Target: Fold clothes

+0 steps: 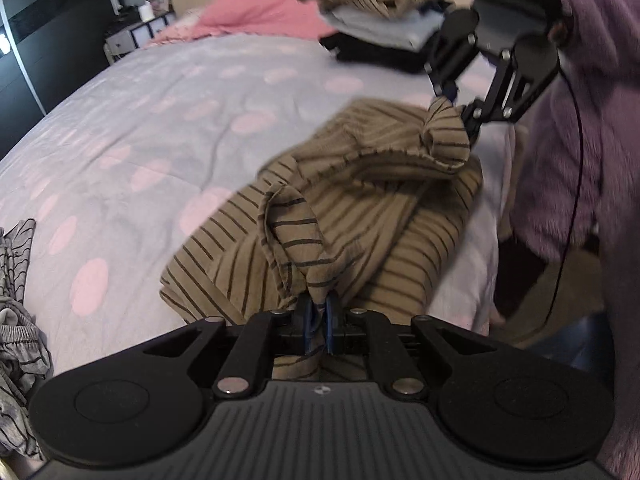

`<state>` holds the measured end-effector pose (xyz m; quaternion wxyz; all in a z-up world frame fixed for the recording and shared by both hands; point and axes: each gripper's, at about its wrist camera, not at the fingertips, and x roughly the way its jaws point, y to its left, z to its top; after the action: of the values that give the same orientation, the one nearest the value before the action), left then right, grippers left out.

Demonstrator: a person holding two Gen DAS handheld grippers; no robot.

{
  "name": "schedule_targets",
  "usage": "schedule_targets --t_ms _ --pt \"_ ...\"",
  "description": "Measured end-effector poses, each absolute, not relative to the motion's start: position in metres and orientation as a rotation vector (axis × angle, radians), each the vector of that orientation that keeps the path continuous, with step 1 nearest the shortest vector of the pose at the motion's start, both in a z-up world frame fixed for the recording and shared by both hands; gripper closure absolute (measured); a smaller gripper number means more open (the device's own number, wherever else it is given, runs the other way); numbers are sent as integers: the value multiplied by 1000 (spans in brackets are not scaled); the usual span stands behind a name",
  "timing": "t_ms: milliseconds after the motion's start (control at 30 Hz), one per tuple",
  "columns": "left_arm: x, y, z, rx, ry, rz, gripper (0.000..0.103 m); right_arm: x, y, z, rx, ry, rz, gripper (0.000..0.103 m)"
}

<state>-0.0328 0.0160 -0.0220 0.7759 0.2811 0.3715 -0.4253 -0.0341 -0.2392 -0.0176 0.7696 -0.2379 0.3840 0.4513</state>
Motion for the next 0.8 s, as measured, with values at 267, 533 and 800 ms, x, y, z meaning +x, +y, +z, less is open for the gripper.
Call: schedule_targets --t_ms 267,533,800 --pt "-56 20 0 740 830 -1017 97 -63 -236 9 -615 853 1012 52" --pt "-46 25 43 460 714 -1001 81 -66 -214 34 -463 841 717 52" --pt "-49 -19 2 625 705 -973 64 -71 -165 -1 -379 837 764 44"
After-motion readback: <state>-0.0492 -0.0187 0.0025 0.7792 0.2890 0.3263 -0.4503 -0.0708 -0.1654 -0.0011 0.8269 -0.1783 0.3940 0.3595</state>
